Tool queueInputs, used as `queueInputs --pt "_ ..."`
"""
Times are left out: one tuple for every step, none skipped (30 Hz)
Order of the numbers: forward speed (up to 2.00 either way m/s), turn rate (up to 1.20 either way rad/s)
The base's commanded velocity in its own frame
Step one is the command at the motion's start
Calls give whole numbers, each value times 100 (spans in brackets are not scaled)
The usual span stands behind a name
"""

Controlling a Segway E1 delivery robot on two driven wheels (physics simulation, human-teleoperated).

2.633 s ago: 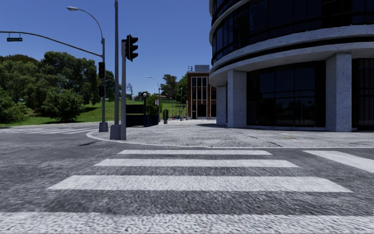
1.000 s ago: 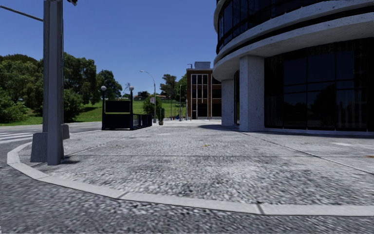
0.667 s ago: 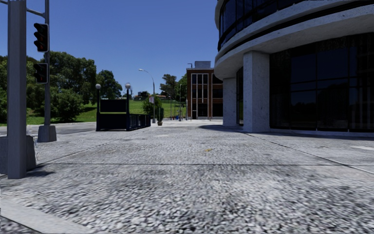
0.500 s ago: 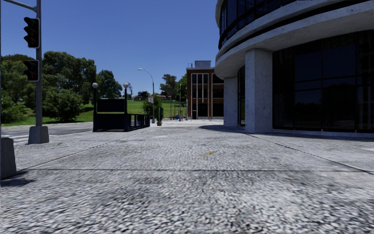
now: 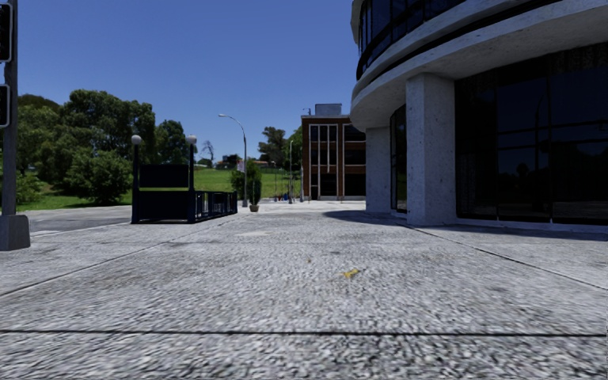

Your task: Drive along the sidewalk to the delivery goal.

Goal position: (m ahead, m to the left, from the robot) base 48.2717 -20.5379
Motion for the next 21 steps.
queueInputs --pt "200 0" --pt "200 0" --pt "200 0" --pt "200 0" --pt "200 0" --pt "200 0" --pt "200 0" --pt "200 0" --pt "200 0" --pt "200 0" --pt "200 0" --pt "200 0" --pt "200 0" --pt "200 0" --pt "200 0" --pt "200 0" --pt "200 0" --pt "200 0" --pt "200 0" --pt "200 0" --pt "200 0"
